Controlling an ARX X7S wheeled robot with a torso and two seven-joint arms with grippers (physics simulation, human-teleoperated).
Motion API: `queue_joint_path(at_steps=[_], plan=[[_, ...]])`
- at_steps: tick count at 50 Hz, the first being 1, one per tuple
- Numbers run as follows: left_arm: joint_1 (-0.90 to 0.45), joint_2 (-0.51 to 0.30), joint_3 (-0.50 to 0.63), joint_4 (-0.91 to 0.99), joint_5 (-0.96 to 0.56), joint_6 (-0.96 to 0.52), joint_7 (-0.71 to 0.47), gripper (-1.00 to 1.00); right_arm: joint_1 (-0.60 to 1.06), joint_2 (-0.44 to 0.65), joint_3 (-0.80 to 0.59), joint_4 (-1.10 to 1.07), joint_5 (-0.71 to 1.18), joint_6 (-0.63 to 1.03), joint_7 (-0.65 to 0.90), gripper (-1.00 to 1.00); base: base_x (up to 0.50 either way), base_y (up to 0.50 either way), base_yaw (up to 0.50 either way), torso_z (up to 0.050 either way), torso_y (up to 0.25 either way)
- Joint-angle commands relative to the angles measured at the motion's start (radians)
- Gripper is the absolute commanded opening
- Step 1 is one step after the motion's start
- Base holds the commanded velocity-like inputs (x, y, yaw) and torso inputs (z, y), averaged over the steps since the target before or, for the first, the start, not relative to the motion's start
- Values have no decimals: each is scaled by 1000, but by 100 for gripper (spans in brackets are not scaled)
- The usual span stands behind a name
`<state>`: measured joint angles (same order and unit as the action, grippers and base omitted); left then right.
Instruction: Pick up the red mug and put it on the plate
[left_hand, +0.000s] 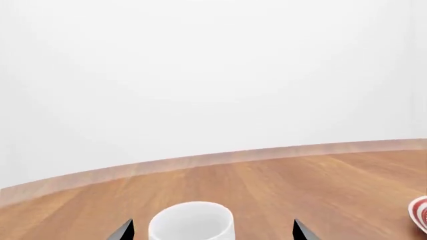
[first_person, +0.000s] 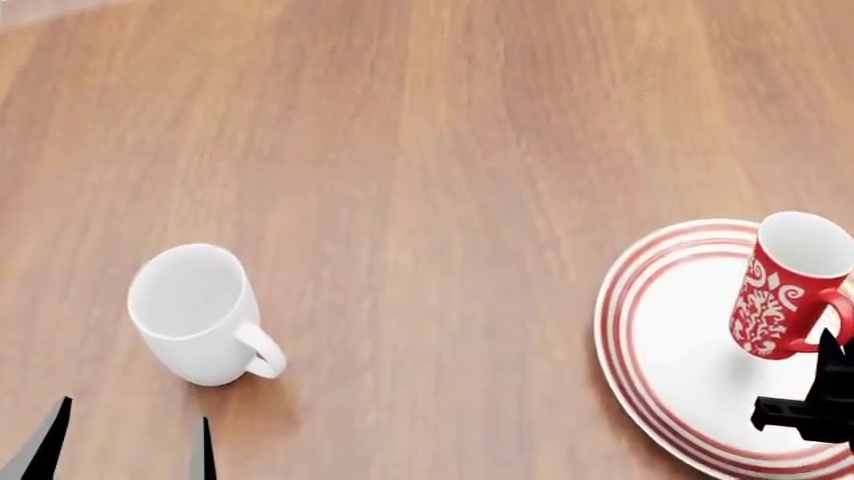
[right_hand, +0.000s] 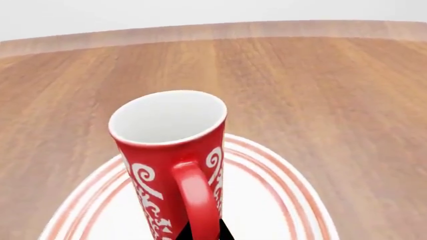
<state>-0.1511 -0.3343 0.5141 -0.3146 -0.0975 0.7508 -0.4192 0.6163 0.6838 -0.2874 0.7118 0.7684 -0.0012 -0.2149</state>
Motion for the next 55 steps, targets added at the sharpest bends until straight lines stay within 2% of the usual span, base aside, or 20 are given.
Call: queue_joint_path(at_steps=[1,14,55], plan=[[0,-1,1,0,0,1,-2,100,11,-7,6,19,-12,-14,-12,-100,0,0,0,0,-96],[-3,0,5,-8,-7,17,4,100,-1,-1,6,-20,-7,-1,-2,-100,0,0,0,0,-10],[-5,-3,10,-9,-7,19,1,100,32,-36,-9,101,-48,-43,-33,-100,0,0,0,0,0]])
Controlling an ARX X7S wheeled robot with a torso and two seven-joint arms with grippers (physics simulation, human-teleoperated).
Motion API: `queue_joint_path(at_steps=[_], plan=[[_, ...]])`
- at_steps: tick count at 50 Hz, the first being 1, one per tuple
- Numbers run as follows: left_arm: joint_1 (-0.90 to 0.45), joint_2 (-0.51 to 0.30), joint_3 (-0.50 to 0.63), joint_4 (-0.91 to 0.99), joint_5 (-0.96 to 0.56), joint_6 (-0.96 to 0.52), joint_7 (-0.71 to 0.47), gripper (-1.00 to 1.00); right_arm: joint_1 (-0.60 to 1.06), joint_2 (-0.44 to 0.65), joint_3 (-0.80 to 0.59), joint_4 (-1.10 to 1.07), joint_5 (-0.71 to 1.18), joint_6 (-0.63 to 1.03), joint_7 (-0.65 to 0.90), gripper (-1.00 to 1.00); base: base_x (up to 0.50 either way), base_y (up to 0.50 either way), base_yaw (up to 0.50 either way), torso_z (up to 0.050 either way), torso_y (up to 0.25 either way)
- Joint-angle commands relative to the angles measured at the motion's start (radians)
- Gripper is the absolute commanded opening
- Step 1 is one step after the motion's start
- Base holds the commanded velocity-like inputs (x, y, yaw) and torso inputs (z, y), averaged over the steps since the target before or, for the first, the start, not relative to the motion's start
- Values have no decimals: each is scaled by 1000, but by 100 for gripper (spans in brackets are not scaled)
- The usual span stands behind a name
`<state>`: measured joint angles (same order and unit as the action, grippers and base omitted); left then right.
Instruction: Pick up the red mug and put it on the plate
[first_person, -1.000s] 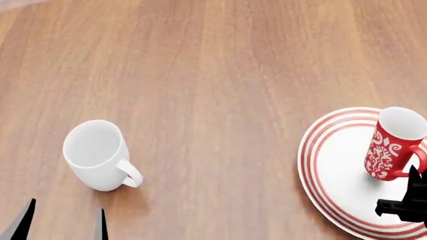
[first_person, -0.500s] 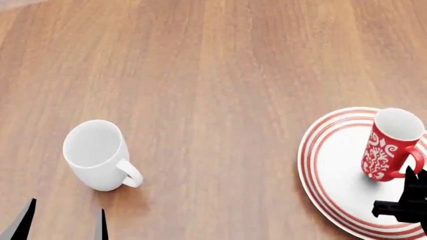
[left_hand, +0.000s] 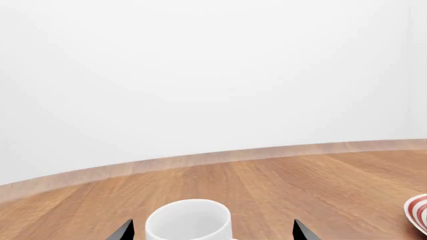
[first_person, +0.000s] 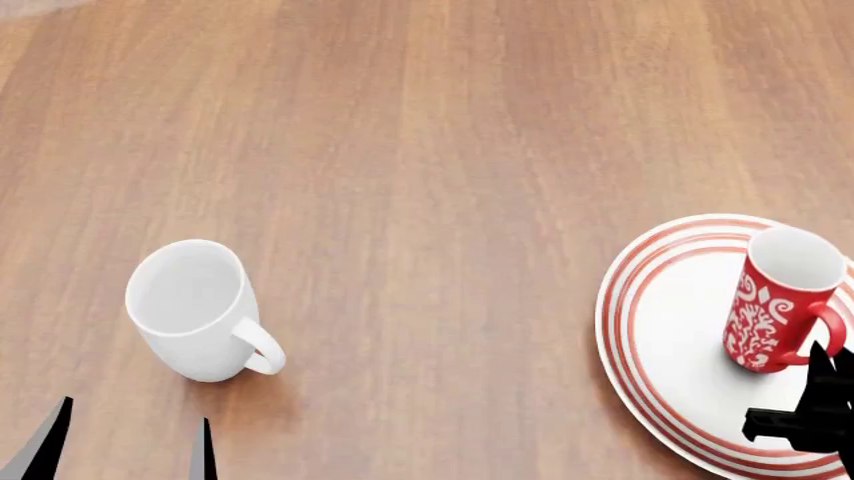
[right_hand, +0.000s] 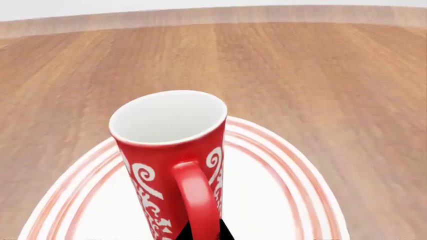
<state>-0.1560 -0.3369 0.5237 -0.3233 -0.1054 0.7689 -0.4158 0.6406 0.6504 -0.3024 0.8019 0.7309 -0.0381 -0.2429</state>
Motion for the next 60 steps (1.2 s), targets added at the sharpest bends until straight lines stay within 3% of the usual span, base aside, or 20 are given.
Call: queue_joint_path(at_steps=[1,32,33,60], plan=[[0,0,1,0,1,1,-2,100,8,-3,6,11,-10,-6,-5,-100,0,0,0,0,0],[-1,-1,3,-2,2,3,-7,100,6,0,-7,13,-15,32,-2,-100,0,0,0,0,0],[-1,-1,3,-2,1,4,-7,100,5,0,-7,13,-16,32,-2,100,0,0,0,0,0],[-3,-2,5,-5,5,9,-11,100,-27,19,5,-28,9,48,-16,100,0,0,0,0,0]])
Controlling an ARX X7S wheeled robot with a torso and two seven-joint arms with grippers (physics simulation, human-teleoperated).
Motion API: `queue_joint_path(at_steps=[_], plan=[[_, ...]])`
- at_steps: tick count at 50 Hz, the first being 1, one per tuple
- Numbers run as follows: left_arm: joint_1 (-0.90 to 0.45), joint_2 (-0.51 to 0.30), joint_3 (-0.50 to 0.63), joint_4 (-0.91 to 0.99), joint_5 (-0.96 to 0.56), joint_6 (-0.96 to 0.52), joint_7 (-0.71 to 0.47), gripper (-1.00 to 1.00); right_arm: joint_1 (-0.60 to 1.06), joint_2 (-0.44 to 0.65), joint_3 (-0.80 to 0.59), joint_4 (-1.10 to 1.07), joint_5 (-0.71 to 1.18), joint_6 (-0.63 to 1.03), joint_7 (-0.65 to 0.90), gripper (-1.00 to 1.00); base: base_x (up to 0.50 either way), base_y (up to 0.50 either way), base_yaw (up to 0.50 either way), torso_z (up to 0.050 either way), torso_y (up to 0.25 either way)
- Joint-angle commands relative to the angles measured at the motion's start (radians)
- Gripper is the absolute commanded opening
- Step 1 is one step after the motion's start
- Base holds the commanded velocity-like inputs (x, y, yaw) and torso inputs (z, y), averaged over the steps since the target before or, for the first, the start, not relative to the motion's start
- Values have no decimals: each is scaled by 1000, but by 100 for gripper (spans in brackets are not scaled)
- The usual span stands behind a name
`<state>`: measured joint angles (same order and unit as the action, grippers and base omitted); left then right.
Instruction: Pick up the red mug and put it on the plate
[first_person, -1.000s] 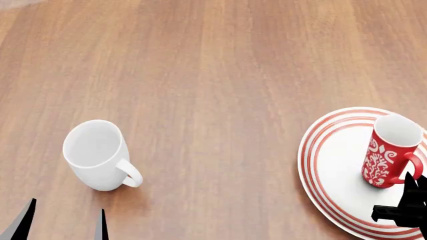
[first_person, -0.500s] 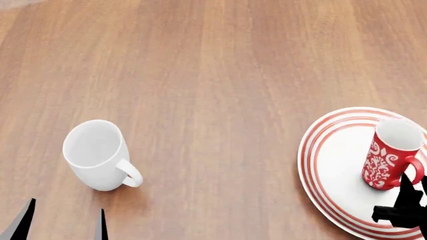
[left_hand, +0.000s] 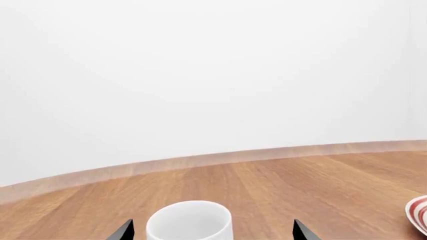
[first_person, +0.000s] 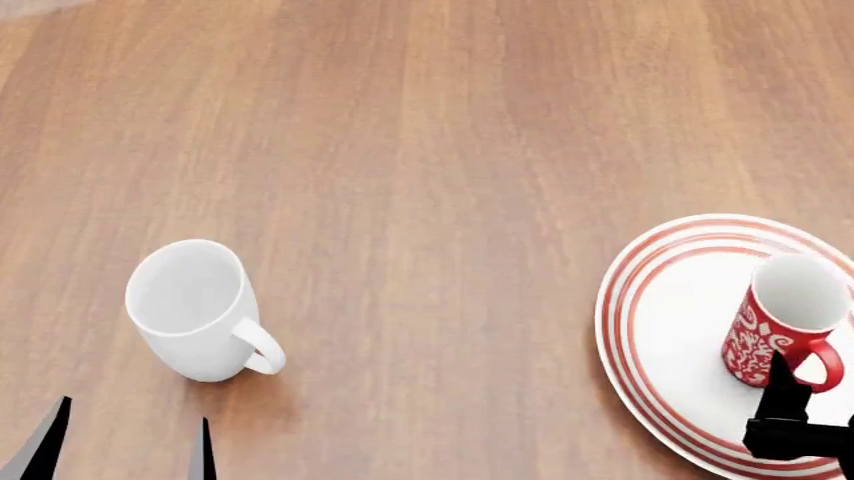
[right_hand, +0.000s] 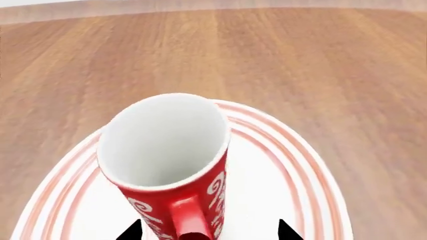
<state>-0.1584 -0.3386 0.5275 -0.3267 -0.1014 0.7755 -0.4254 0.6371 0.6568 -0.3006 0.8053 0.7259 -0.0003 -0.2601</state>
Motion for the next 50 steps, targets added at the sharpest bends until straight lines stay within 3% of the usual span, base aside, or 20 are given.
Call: queue_joint_path(at_steps=[1,50], plan=[[-1,0,1,-2,2,4,-2,100,-23,12,7,-25,17,8,-1,100,0,0,0,0,0],[-4,0,2,-10,9,20,-11,100,-368,237,141,-667,209,41,94,100,0,0,0,0,0]])
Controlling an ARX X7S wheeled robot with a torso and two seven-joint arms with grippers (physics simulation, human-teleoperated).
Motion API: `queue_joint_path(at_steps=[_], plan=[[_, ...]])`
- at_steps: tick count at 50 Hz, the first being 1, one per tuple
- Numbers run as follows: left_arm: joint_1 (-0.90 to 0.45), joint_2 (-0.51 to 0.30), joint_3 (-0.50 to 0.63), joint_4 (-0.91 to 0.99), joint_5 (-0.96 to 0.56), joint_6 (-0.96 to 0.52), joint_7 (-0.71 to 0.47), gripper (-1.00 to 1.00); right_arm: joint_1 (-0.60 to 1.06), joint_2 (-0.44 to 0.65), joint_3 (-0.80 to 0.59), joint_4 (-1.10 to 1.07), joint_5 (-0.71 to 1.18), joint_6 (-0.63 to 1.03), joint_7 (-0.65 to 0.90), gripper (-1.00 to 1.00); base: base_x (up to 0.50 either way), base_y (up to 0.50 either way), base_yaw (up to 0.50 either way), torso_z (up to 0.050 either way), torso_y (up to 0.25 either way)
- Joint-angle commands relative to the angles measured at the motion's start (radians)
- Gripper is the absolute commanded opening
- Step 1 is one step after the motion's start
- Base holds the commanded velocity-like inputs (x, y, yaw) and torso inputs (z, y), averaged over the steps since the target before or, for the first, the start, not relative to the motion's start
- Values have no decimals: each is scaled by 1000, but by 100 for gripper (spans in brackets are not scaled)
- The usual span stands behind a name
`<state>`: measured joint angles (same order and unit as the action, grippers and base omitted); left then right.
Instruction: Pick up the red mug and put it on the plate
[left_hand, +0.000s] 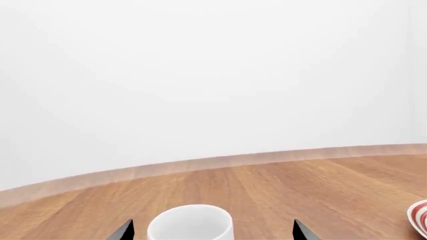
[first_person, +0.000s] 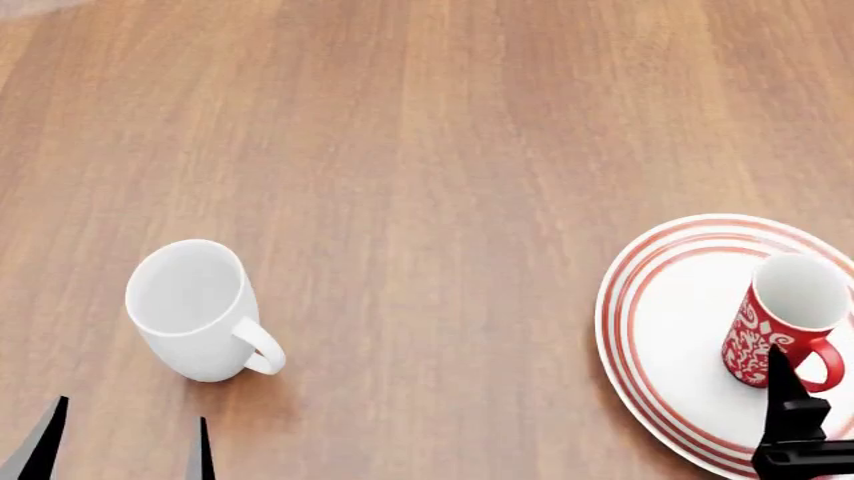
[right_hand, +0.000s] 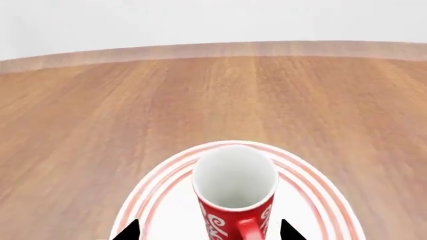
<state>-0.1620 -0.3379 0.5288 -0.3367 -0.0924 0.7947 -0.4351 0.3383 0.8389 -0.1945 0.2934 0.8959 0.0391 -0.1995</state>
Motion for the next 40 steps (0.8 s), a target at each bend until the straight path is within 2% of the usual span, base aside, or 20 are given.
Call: queue_joint_path(at_steps=[1,18,40], plan=[[-1,0,1,-1,1,2,-1,100,-75,59,39,-169,44,1,36,100,0,0,0,0,0],[-2,-1,3,-3,2,6,-3,100,-174,152,111,-428,88,-23,90,100,0,0,0,0,0],[-3,-2,4,-5,5,10,-6,100,-300,234,224,-656,128,-83,117,100,0,0,0,0,0]])
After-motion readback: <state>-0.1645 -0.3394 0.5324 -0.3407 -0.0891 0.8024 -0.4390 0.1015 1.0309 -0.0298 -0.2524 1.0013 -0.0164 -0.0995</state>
